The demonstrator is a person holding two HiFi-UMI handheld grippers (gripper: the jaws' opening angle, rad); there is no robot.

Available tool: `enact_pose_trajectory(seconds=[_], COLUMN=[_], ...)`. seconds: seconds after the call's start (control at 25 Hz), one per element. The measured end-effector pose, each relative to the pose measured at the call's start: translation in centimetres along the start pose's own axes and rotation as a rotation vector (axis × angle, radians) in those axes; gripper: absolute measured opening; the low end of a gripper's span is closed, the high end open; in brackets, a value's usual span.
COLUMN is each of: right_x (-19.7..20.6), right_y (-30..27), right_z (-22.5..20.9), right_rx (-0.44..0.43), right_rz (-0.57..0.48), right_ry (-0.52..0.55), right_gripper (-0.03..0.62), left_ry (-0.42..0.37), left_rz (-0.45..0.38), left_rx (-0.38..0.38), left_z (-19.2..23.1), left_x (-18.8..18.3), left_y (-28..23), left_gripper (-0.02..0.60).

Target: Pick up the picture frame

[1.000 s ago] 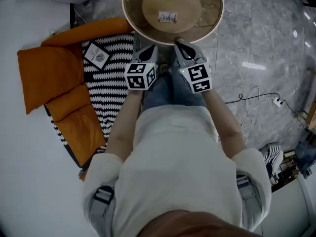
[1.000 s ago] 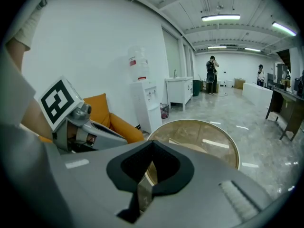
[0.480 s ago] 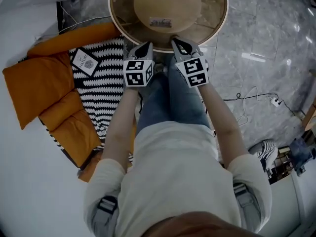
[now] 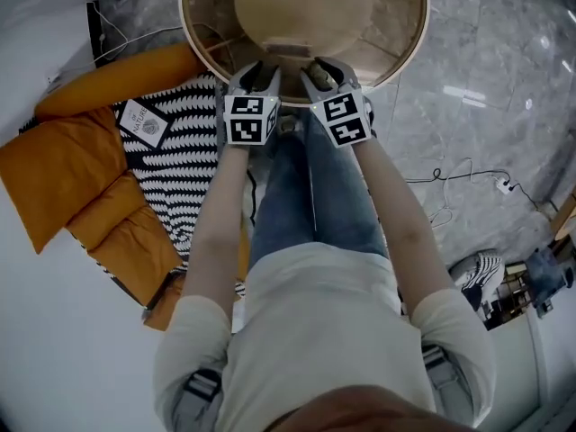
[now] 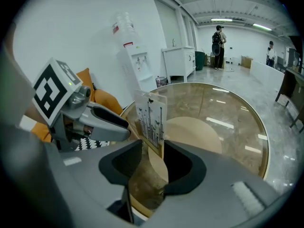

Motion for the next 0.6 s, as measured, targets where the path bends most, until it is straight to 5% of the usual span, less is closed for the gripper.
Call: enact_pose_trajectory(seconds=[0.6], right_x=[1.5], right_y=[-6.2], right_z=[-2.4], right_rx=[-0.013], right_rz=[0.063], right_ry=[0.045], right_gripper=[0.203], left_ry=[-0.097], left_rz=[0.065], left_rx=[-0.004], left_z=[1.7], left_x=[-0.6], left_y=[-5.2], left_gripper=[0.148])
Point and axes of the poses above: the fingertips, and each gripper's own axes: y backward along the fingers, z to its left, x out of its underside, the point moved 9 cm from there along y, backward along the fingers, and after that the axes turned 15 degrees about y, right-handed, at the moved point
